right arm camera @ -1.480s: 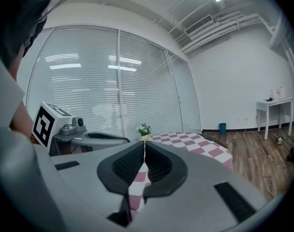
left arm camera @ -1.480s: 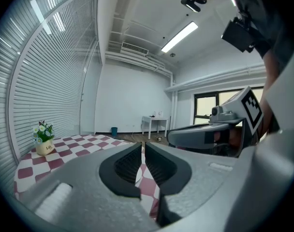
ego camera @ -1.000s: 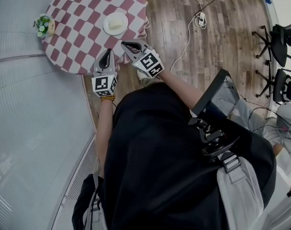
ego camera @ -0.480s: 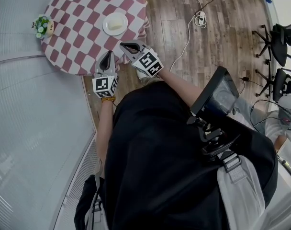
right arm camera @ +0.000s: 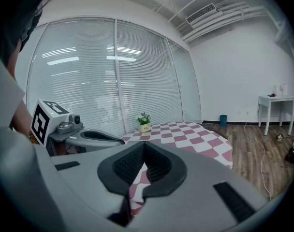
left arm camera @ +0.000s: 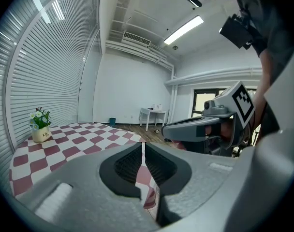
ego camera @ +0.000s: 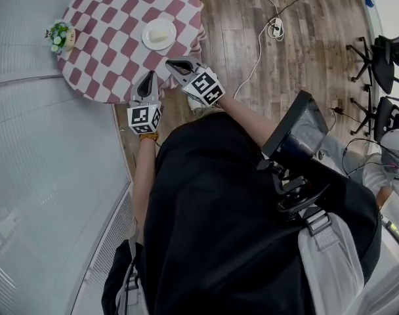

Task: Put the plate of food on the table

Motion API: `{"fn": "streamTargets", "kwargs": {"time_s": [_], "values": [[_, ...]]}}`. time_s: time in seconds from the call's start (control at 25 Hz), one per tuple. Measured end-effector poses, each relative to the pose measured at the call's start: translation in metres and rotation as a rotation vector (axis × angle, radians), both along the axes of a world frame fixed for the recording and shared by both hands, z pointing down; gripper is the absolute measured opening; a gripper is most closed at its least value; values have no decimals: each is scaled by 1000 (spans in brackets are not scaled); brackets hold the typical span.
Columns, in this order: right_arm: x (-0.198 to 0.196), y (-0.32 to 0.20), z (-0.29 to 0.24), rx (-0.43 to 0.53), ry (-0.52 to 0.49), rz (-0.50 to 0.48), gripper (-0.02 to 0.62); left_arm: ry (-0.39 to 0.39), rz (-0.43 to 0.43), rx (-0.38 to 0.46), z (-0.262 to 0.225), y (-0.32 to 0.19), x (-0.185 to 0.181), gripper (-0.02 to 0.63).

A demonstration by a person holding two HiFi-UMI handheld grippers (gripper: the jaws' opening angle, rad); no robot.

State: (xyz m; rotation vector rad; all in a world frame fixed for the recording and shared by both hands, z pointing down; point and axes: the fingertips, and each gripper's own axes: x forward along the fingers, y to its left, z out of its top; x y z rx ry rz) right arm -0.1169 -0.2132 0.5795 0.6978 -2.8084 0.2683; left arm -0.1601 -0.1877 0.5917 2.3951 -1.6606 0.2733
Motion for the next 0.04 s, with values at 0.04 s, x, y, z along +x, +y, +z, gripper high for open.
{"fn": "streamTargets", "kwargs": {"time_s": [0.04], "values": [[0, 1, 1, -4, 0, -2, 9, 1, 1, -1, 1, 1, 1, 8]]}}
